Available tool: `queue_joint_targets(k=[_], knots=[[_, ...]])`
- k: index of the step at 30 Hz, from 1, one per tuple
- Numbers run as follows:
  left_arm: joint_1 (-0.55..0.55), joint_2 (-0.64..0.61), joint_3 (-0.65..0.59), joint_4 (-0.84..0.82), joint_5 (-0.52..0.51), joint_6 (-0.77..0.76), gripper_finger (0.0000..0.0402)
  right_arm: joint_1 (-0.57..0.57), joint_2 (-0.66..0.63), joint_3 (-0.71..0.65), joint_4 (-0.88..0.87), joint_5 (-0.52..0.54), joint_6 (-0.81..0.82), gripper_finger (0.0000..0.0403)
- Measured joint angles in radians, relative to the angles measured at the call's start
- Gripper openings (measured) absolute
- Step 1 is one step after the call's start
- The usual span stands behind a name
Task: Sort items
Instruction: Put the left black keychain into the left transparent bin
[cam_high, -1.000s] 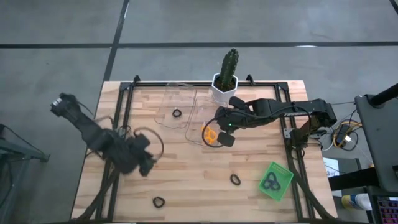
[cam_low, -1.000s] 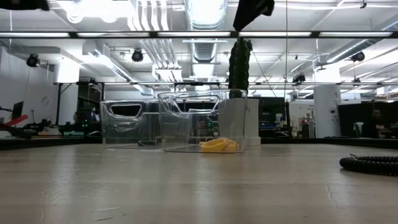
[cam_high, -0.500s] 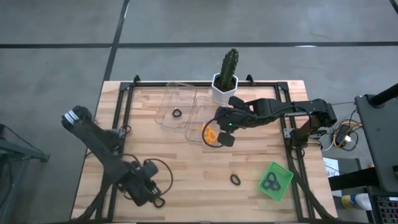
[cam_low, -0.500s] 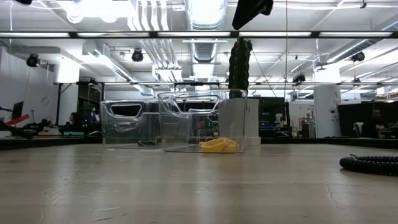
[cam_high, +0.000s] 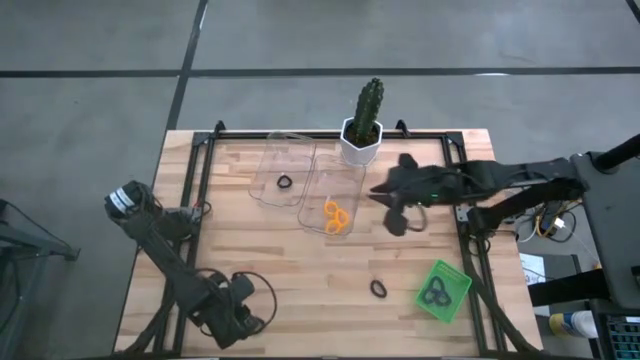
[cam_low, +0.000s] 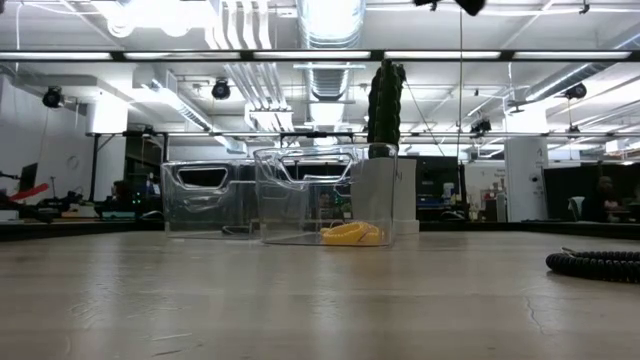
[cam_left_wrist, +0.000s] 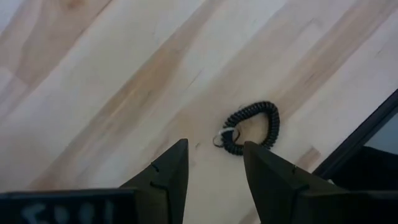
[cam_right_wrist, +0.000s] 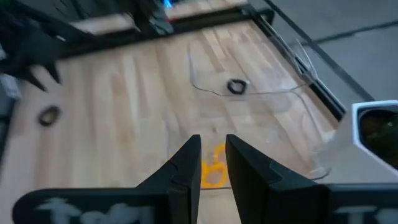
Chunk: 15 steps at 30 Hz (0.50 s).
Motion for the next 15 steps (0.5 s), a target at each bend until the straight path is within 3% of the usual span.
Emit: queue_joint_targets(k=[8,15], knots=[[-0.019,0.0,0.0,0.052,0.0,-0.058,0.0146,0.099,-0.292,-0.352,0.382,-0.027,0.019,0.0068],[-0.023,0.035,0.0,0.072,0.001,-0.068,0.0146,0.157,-0.412,-0.607,0.651,-0.158,0.072,0.0068]])
